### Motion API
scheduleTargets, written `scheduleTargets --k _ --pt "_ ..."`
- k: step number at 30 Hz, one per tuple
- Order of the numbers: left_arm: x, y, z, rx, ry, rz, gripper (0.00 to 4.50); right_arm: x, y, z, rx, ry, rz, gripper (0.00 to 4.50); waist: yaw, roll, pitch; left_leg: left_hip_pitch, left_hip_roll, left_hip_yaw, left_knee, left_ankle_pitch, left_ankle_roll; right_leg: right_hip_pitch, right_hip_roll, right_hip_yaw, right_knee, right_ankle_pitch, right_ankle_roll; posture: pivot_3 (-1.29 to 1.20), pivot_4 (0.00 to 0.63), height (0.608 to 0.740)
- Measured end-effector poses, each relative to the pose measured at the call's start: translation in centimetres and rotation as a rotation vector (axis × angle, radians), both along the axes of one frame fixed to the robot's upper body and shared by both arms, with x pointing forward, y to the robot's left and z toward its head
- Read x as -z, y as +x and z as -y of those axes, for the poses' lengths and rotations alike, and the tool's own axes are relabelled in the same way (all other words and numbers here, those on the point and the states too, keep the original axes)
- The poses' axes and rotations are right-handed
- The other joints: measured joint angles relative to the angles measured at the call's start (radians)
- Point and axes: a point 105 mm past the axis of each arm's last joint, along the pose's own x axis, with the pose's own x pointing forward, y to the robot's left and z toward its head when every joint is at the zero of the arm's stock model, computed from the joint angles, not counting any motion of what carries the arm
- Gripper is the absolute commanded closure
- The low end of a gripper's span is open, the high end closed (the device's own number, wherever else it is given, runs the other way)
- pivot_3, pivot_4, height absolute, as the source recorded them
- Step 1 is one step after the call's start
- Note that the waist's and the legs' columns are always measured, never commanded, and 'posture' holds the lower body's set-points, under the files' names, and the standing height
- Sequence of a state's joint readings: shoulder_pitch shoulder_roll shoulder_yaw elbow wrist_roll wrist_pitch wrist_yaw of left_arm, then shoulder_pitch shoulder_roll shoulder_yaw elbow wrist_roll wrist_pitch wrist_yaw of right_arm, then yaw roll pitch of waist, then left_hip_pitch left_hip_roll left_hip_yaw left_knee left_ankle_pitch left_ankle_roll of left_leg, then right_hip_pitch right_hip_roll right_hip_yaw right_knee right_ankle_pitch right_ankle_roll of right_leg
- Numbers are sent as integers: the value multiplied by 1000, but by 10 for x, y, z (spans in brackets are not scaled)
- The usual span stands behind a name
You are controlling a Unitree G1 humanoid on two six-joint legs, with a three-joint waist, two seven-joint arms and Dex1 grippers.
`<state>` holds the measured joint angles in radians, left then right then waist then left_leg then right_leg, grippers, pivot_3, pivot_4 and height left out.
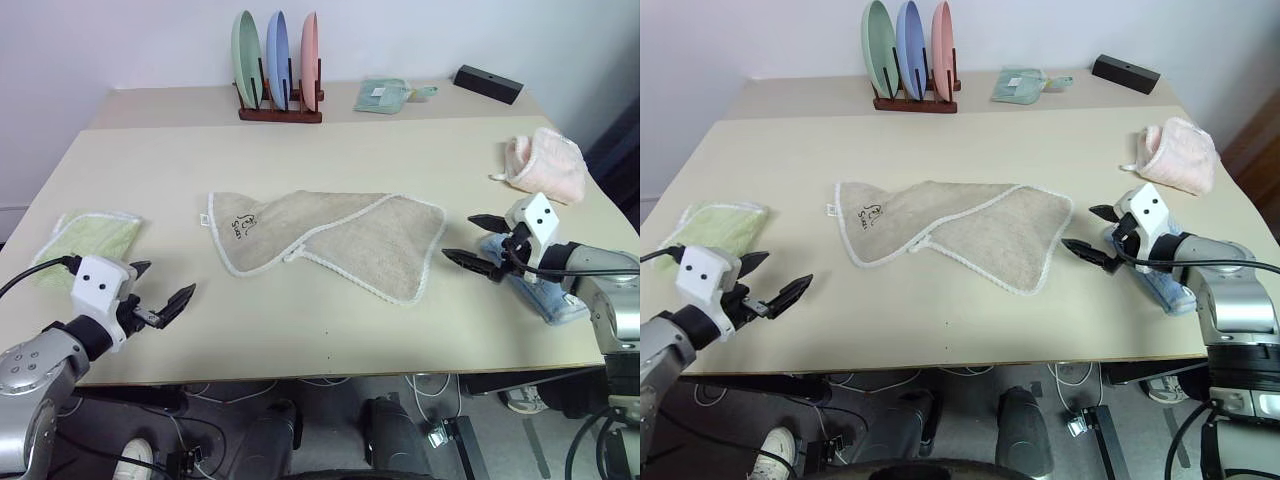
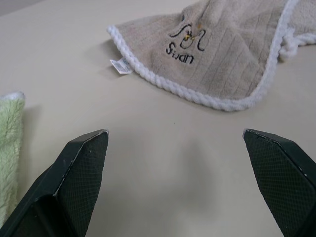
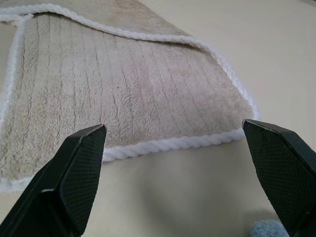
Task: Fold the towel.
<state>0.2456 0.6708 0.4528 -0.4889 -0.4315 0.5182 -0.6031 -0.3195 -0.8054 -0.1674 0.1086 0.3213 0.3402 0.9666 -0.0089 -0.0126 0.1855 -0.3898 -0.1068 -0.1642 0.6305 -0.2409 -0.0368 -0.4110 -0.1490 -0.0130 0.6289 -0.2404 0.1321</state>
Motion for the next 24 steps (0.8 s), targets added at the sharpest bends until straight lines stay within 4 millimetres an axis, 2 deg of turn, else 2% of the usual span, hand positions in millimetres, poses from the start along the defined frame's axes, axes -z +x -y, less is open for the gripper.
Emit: scheduleTargets --k 7,16,18,21,24 --pt "-4 4 0 12 17 6 36 4 -3 -1 5 -16 5 0 1 0 0 0 0 0 0 0 0 0 0 0 0 0 0 0 150 740" --pt "-6 8 16 95 27 4 36 6 -6 -12 -2 -4 31 0 -1 0 1 0 0 0 0 0 0 -1 0 1 0 0 0 0 150 740" --pt "-4 7 24 138 45 -18 36 10 -7 -16 -6 16 11 0 0 0 1 0 0 0 0 0 0 -1 0 1 0 0 0 0 150 740" --pt "5 4 49 278 127 -68 36 11 -6 -26 -26 36 8 0 1 0 1 0 0 1 0 0 0 -1 0 1 0 0 0 0 150 740" --pt "9 10 62 334 219 -54 36 10 -4 -32 -29 45 17 0 2 0 1 0 0 1 0 0 0 -1 0 1 0 0 0 0 150 740"
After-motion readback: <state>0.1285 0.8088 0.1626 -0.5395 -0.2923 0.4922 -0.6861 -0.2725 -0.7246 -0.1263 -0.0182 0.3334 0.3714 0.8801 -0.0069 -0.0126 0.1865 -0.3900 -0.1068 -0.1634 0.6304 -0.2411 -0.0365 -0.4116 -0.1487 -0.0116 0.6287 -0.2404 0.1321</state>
